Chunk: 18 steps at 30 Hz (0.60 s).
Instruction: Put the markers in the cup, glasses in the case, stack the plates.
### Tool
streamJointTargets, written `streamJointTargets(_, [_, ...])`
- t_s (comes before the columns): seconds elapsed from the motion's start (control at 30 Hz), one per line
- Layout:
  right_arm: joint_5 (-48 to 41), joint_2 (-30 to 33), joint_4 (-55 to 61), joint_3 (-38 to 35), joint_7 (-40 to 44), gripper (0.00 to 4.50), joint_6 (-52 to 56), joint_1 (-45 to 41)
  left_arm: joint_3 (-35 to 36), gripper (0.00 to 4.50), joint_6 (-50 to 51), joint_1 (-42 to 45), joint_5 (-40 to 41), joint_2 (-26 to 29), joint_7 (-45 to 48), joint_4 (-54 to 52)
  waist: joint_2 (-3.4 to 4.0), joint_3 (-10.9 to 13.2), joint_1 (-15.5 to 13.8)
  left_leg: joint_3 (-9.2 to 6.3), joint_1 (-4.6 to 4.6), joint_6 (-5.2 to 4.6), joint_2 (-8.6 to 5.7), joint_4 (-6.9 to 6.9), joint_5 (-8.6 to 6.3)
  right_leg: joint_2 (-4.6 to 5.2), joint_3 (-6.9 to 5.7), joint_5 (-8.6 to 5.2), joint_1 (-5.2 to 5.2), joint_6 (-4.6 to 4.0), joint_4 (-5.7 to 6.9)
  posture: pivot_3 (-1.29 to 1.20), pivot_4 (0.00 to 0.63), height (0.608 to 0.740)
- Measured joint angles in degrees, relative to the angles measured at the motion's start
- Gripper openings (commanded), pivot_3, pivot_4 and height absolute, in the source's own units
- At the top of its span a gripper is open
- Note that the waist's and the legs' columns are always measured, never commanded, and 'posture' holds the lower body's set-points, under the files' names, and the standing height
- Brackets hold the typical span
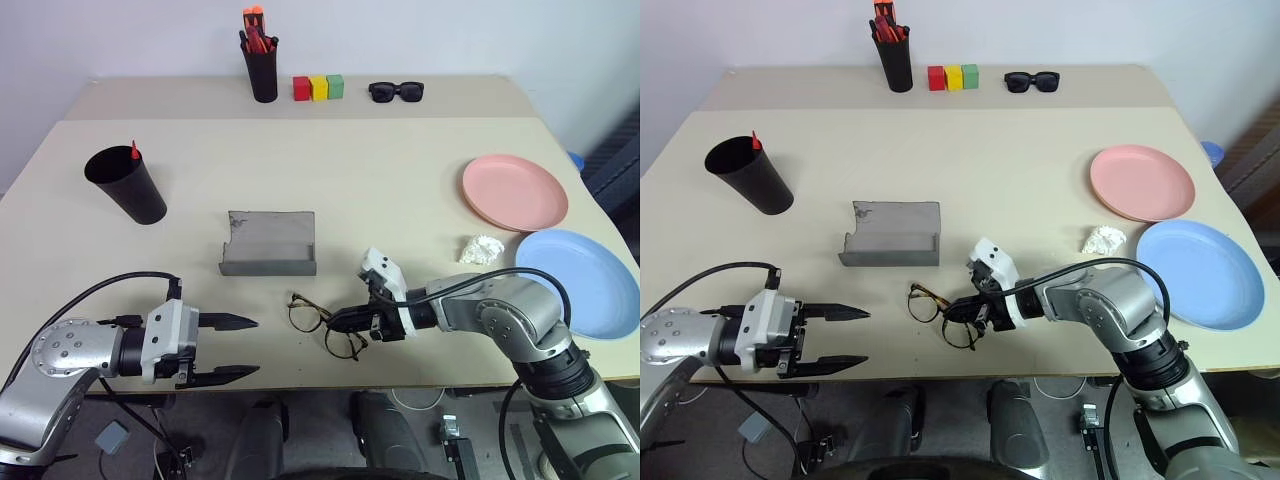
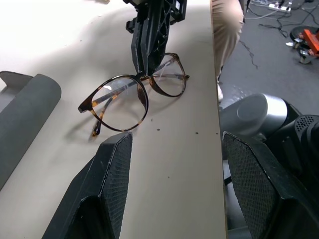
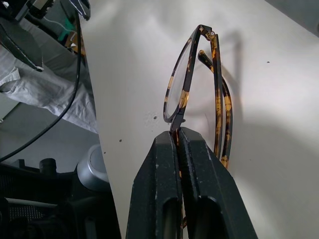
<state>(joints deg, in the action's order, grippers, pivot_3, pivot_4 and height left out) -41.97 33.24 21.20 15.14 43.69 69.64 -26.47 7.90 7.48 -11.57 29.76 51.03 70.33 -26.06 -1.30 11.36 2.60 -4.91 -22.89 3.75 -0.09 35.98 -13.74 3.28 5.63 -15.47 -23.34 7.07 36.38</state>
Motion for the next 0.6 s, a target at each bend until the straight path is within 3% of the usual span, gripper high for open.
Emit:
streamJointTargets(0.17, [1.25, 1.19, -0.72, -0.2, 0.65, 0.02, -1.66, -0.96, 0.02, 2.97, 0.0, -0.12, 0.0, 0.0, -0.56, -0.03, 0.0, 0.0, -0.01, 0.0, 0.0, 0.0, 0.0, 0.02, 0.0, 0.0, 0.0, 0.0, 0.0, 0.0, 0.0, 0.0, 0.15, 0.74])
streamJointTargets(0.37, [3.14, 6.27, -4.68, -6.51, 3.82, 0.02, -8.03, -3.66, 0.02, 2.97, 0.0, -0.65, 0.0, -0.03, -0.93, -0.1, 0.0, 0.0, -0.05, 0.0, -0.04, 0.0, -0.01, 0.03, 0.0, 0.01, -0.01, 0.0, -0.01, 0.01, 0.0, 0.0, 0.15, 0.74])
streamJointTargets(0.6, [4.15, 3.55, -9.41, -9.86, 7.7, 0.02, -18.4, -8.13, -0.04, 2.97, 2.7, 0.37, 0.63, -2.24, -4.57, -0.59, 0.02, 0.01, 0.08, 0.0, -0.03, -0.02, 0.0, 0.02, -0.01, 0.0, -0.01, 0.08, 0.0, 0.15, 0.01, 0.0, 0.15, 0.74])
